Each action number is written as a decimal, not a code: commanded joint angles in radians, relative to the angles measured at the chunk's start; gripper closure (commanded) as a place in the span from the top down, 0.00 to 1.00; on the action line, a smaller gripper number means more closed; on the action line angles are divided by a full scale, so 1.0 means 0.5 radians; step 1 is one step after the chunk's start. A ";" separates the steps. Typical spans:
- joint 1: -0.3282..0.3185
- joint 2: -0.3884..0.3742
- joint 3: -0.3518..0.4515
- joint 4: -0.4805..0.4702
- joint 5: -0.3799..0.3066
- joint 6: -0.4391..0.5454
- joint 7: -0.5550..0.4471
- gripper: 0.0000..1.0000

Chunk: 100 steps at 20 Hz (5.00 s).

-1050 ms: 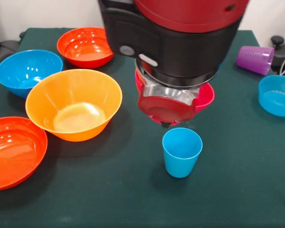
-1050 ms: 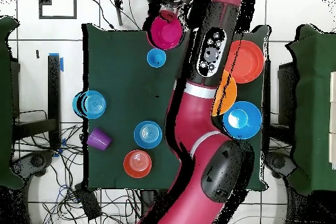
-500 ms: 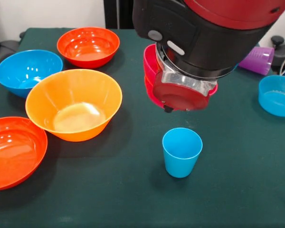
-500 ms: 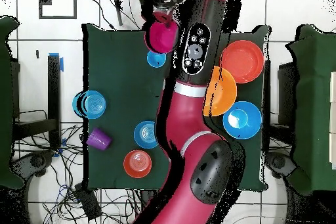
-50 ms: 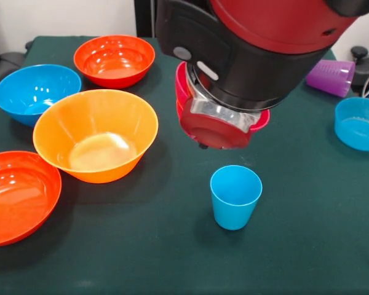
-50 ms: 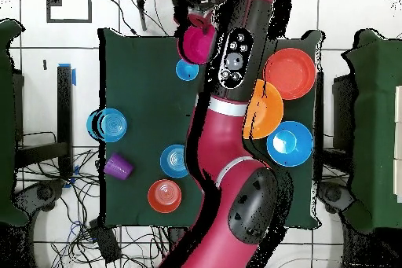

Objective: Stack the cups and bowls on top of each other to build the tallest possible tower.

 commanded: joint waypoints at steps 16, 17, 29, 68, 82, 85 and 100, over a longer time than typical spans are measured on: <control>-0.013 0.120 -0.144 -0.266 0.236 -0.021 0.419 0.00; -0.014 0.127 -0.143 -0.269 0.256 -0.031 0.429 0.00; 0.020 0.183 -0.001 -0.356 0.291 -0.206 0.500 0.00; -0.075 0.230 0.702 -0.529 -0.416 -0.653 0.708 0.00; -0.114 0.238 0.666 -0.494 -0.458 -0.533 0.695 0.00; -0.126 0.246 0.649 -0.490 -0.439 -0.485 0.690 0.00; -0.151 0.268 0.607 -0.474 -0.458 -0.151 0.627 0.00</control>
